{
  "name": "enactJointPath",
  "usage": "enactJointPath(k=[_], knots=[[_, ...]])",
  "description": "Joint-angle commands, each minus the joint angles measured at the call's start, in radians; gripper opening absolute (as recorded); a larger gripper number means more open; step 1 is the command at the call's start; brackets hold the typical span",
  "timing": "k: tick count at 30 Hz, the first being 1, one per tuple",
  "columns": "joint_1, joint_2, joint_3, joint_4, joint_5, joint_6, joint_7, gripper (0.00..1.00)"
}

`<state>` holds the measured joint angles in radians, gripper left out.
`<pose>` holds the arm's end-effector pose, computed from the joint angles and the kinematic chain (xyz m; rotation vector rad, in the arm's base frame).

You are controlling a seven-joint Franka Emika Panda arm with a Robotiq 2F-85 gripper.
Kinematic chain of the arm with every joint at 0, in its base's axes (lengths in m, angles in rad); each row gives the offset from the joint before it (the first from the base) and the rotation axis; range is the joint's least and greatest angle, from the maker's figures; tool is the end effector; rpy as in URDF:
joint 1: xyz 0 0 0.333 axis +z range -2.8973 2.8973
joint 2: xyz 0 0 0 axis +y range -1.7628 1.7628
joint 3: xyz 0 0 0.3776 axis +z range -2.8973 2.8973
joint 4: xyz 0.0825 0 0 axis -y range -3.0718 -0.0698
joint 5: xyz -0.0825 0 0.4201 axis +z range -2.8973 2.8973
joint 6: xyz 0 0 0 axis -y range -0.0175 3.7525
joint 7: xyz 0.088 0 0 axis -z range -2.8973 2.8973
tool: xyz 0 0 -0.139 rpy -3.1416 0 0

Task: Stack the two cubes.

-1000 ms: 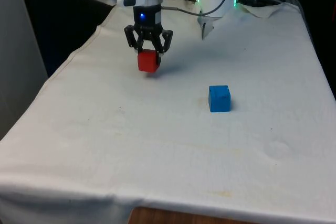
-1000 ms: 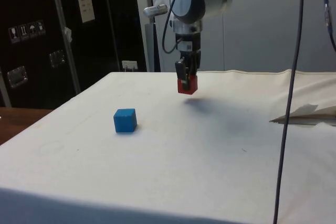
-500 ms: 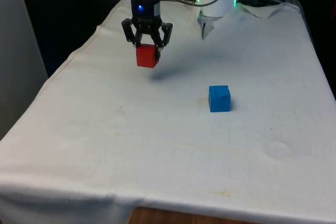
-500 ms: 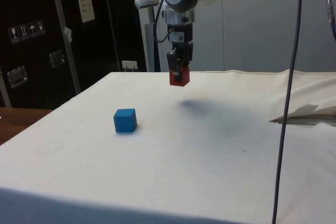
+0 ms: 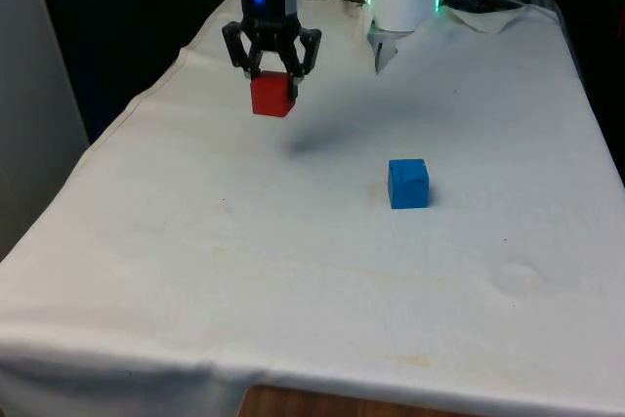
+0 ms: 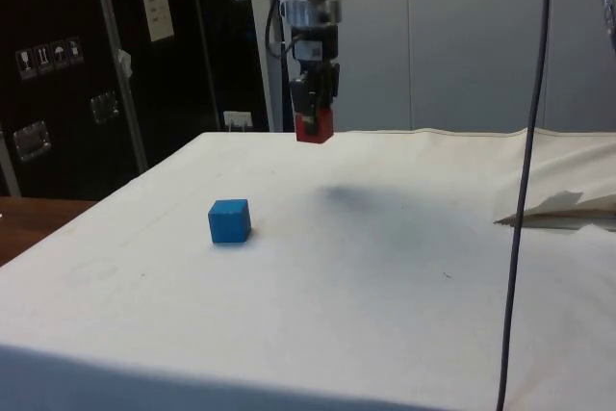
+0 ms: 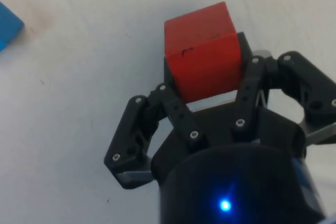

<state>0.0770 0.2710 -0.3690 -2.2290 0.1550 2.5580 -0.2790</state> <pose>0.5705 -0.1702 0.2646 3.1050 -0.1911 0.1188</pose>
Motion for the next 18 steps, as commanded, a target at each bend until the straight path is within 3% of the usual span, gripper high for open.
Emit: enactJointPath(k=[1,8,9,10,17,18], knots=[[0.009,-0.002,-0.008,0.012,-0.024,-0.021,0.022,0.02],[0.016,-0.009,-0.005,0.048,-0.041,-0.065,0.041,0.02],[0.008,-0.008,0.002,0.043,-0.021,-0.053,0.022,0.02],[0.016,-0.01,-0.004,0.052,-0.044,-0.071,0.045,0.02],[0.024,-0.014,0.002,0.085,-0.063,-0.107,0.068,0.02],[0.018,-0.012,0.008,0.083,-0.045,-0.097,0.052,0.02]])
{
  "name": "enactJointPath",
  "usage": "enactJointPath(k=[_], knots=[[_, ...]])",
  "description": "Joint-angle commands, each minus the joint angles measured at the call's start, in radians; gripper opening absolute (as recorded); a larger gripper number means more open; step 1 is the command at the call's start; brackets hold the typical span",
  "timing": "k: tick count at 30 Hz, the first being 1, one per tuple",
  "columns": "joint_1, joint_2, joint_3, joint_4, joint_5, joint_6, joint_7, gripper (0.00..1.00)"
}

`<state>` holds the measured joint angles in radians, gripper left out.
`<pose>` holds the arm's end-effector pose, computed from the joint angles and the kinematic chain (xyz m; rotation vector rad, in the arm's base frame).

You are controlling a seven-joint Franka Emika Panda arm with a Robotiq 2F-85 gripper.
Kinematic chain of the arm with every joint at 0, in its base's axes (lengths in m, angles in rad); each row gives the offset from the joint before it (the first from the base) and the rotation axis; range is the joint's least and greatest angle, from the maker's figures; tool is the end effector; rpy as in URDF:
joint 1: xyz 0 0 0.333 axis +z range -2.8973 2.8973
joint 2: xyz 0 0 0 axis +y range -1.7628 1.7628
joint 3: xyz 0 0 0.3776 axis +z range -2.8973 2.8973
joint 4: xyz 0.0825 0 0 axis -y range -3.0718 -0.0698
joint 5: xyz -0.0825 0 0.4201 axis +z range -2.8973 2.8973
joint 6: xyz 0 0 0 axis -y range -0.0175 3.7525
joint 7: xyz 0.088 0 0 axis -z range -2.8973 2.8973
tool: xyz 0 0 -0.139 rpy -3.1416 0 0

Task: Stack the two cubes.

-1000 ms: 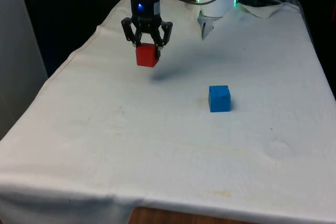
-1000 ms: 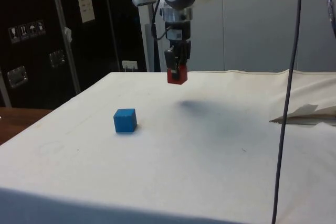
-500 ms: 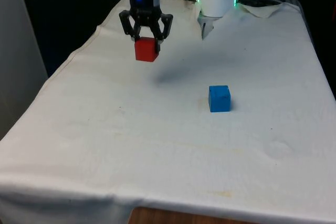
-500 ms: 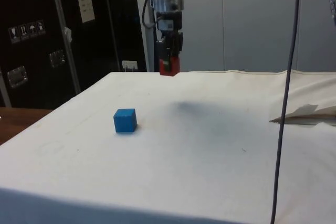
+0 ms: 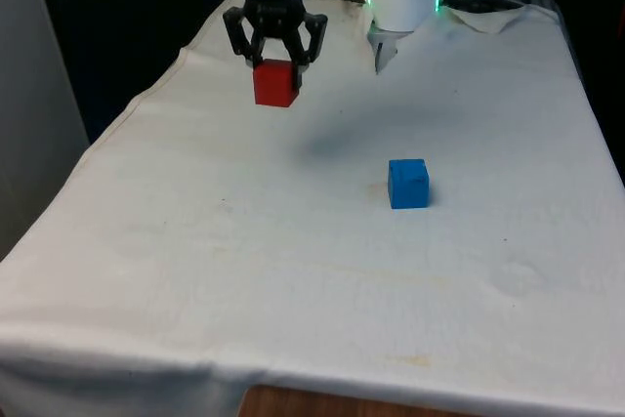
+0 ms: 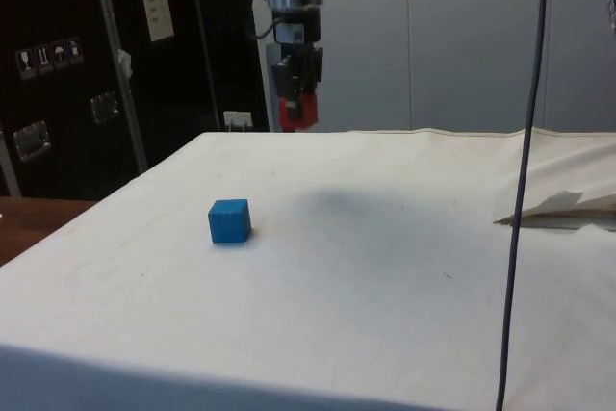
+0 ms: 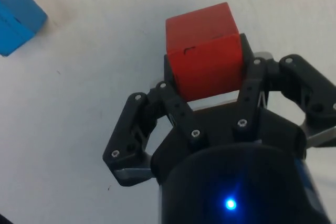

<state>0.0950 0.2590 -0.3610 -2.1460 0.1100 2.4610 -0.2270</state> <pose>0.5960 -0.1565 0.2971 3.0995 -0.1669 0.1072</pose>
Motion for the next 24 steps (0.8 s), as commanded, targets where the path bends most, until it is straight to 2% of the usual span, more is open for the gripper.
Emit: enactJointPath(k=[1,6,7,8,9,12,16,17,19,24], knots=[[0.008,-0.002,-0.006,0.006,-0.019,-0.015,0.018,0.02],[0.014,-0.003,-0.002,0.033,-0.03,-0.041,0.031,0.02],[0.014,-0.003,-0.001,0.036,-0.032,-0.045,0.034,0.02],[0.008,-0.002,0.005,0.034,-0.018,-0.036,0.02,0.02],[0.014,-0.002,0.001,0.04,-0.034,-0.049,0.037,0.02],[0.015,0.002,0.007,0.053,-0.032,-0.06,0.042,0.02],[0.016,0.007,0.014,0.063,-0.028,-0.063,0.044,0.02],[0.012,0.002,0.015,0.054,-0.022,-0.052,0.033,0.02],[0.017,0.01,0.019,0.071,-0.026,-0.064,0.046,0.02],[0.017,0.016,0.03,0.082,-0.025,-0.065,0.051,0.02]])
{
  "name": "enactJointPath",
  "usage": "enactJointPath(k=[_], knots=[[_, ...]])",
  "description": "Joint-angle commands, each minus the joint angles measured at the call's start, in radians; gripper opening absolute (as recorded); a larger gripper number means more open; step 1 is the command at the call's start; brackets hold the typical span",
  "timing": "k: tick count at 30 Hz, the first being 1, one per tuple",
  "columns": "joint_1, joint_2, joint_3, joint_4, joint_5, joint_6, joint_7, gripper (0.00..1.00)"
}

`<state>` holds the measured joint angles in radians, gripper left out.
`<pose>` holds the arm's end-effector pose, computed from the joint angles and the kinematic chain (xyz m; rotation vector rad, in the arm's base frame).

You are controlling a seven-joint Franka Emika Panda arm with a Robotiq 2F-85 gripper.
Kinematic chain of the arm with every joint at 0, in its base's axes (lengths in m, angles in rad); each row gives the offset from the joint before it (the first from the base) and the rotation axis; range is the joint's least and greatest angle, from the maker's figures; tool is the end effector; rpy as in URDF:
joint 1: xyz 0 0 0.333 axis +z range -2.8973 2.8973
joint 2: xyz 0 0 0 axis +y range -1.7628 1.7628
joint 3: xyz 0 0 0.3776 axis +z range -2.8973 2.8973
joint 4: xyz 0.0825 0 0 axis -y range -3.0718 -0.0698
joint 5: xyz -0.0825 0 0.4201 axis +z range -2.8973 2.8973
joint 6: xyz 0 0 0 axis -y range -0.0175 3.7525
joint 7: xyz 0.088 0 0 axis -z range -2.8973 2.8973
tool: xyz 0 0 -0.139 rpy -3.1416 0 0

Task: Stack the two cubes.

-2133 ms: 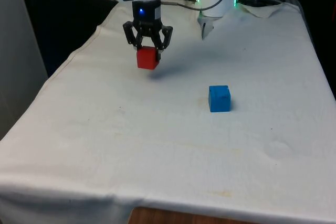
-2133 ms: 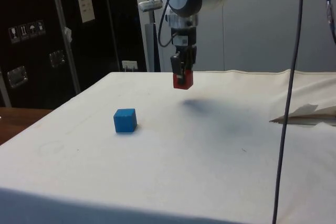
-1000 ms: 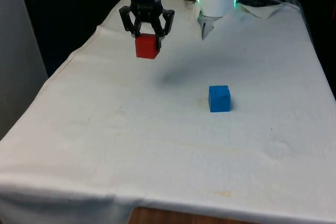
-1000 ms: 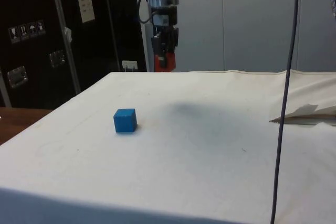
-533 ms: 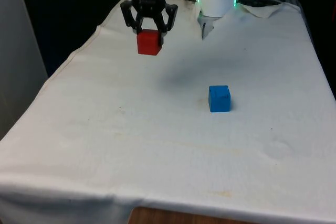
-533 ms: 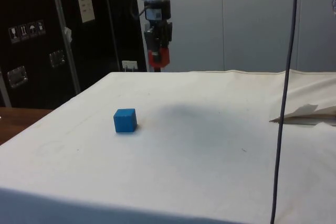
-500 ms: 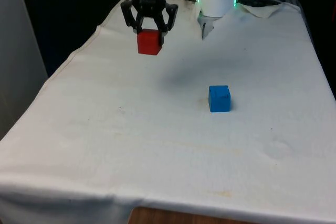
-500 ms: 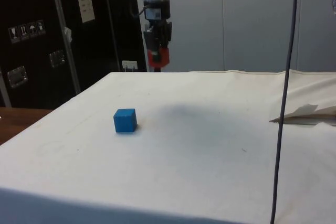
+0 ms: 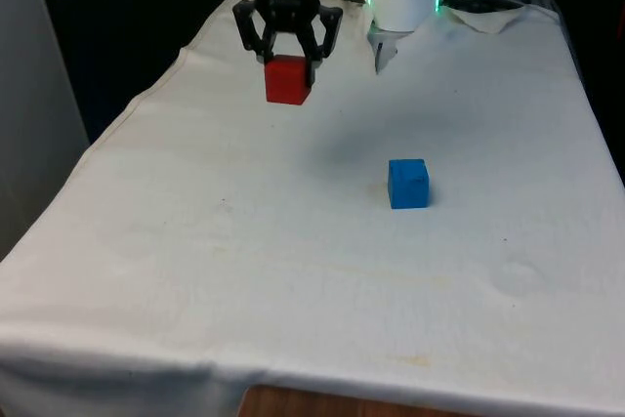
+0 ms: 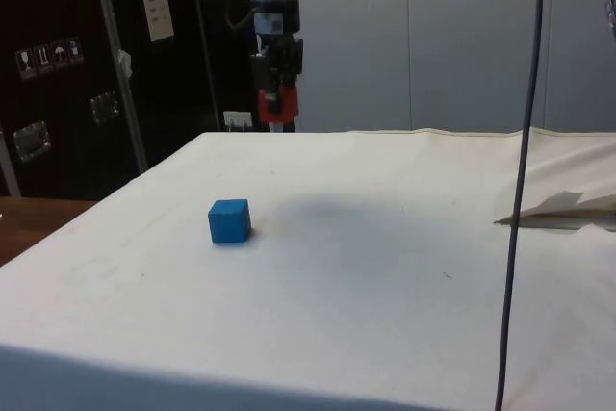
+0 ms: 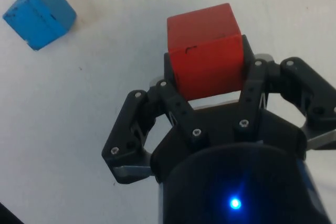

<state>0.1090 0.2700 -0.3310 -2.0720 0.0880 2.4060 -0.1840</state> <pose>0.6222 -0.1320 0.3170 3.0961 -0.1337 0.1149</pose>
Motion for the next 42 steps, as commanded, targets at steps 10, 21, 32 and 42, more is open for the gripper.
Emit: enactJointPath(k=[10,21,32,42], knots=[[0.001,0.009,0.027,0.02,0.0,0.0,0.018,0.02],[0.006,0.024,0.056,0.043,-0.004,-0.005,0.051,0.02],[0.008,0.034,0.086,0.06,-0.004,-0.004,0.075,0.02],[0.008,0.051,0.114,0.072,0.001,0.003,0.09,0.02]])
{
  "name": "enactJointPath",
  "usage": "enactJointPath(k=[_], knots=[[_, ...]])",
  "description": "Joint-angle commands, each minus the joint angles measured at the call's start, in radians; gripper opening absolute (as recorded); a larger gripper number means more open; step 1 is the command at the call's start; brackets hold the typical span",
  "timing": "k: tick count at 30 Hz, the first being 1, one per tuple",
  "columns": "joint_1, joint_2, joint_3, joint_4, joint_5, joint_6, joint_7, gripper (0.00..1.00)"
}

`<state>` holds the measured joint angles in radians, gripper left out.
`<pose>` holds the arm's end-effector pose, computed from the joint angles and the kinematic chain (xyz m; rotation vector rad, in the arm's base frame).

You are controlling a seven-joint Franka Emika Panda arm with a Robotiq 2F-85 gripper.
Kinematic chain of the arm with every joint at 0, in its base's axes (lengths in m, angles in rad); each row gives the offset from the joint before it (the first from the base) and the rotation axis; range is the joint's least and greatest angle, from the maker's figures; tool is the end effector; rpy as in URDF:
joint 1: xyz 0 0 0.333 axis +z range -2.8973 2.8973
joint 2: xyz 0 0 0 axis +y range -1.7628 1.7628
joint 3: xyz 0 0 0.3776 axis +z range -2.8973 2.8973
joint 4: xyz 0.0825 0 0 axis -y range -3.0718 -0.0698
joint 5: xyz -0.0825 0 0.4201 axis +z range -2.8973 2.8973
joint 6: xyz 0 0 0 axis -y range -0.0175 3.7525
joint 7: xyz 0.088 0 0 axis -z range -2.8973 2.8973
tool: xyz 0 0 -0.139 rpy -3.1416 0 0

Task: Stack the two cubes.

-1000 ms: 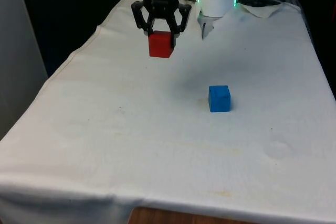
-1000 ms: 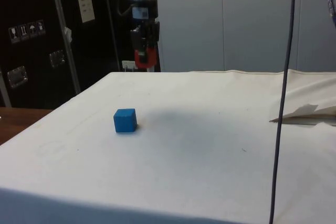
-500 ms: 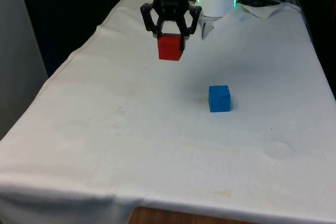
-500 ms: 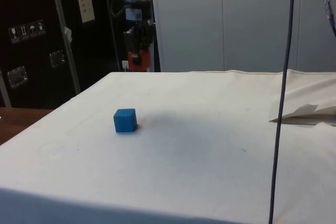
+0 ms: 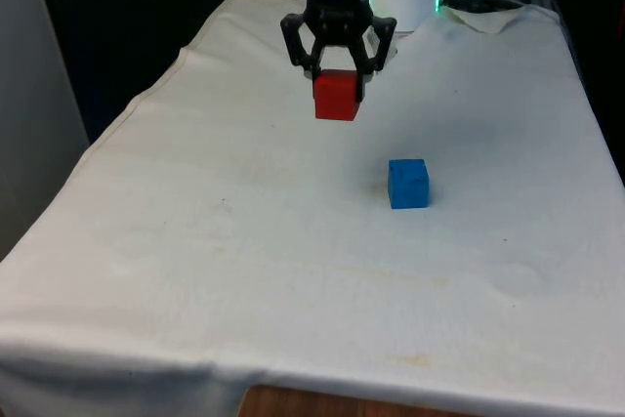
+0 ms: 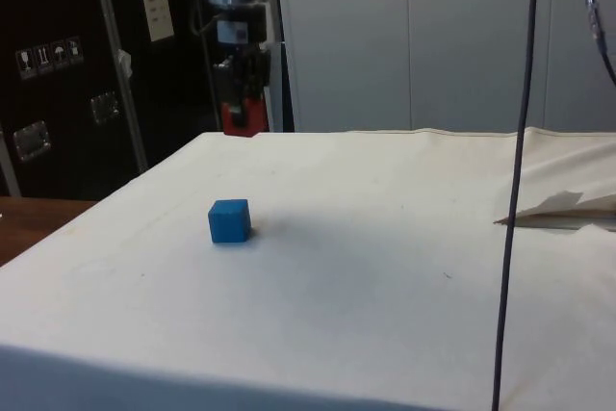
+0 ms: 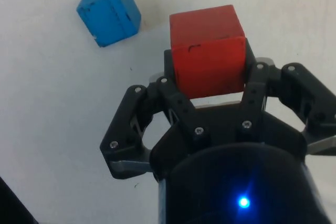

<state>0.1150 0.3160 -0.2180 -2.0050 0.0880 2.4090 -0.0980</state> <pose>0.6567 -0.0598 0.3140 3.1224 -0.0842 0.1501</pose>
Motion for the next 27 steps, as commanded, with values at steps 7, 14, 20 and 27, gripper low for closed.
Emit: enactJointPath(k=[7,14,20,27], knots=[[0.005,0.014,0.014,0.011,-0.001,0.002,0.018,0.02],[0.008,0.021,0.036,0.017,-0.004,0.003,0.038,0.02],[0.01,0.024,0.052,0.018,-0.004,0.005,0.052,0.02],[0.01,0.03,0.07,0.019,-0.002,0.009,0.063,0.02]])
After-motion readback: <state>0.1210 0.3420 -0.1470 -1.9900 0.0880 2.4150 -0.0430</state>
